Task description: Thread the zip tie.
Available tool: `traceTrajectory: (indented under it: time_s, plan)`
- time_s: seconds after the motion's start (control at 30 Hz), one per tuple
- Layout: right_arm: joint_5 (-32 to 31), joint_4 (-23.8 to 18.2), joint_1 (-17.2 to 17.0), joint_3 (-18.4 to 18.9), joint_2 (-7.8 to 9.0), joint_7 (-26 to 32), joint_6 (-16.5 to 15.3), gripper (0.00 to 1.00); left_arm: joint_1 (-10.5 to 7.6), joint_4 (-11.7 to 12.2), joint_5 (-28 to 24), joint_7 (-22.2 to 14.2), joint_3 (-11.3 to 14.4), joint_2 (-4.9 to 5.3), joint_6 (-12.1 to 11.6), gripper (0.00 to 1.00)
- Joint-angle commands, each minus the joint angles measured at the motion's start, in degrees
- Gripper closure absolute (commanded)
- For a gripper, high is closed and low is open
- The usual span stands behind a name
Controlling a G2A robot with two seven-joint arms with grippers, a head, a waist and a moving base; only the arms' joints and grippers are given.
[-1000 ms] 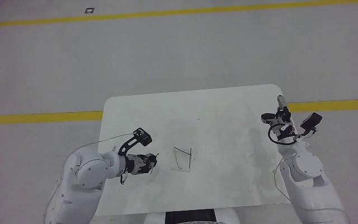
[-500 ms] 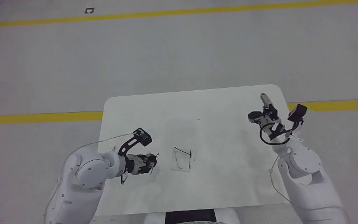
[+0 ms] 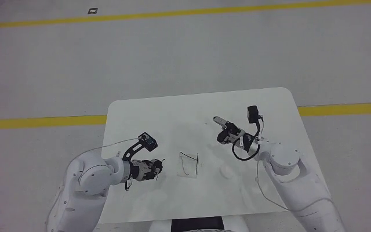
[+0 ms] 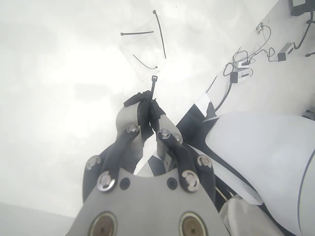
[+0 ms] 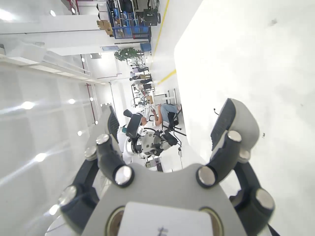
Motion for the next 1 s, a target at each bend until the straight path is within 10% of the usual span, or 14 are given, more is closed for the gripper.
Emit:
traceTrajectory:
  time_s: [0.0, 0.3, 0.7, 0.97]
  plan:
    - [0.0, 0.0, 0.0, 0.0, 0.0, -0.1, 0.0, 0.0, 0.0, 0.0, 0.0, 0.0, 0.0, 0.0, 0.0, 1.0]
    - [-0.7, 0.0, 0.4, -1.0, 0.02, 1.6, 0.1, 0.0, 0.0, 0.0, 0.0, 0.0, 0.0, 0.0, 0.0, 1.0]
    - [-9.8, 10.1, 17.0, -18.3, -1.85, 15.6, 5.7, 0.0, 0.0, 0.0, 0.0, 0.0, 0.0, 0.0, 0.0, 1.0]
    - [-8.9, 11.9, 19.4, -20.9, -2.66, 15.3, 5.6, 0.0, 0.0, 0.0, 0.0, 0.0, 0.0, 0.0, 0.0, 1.0]
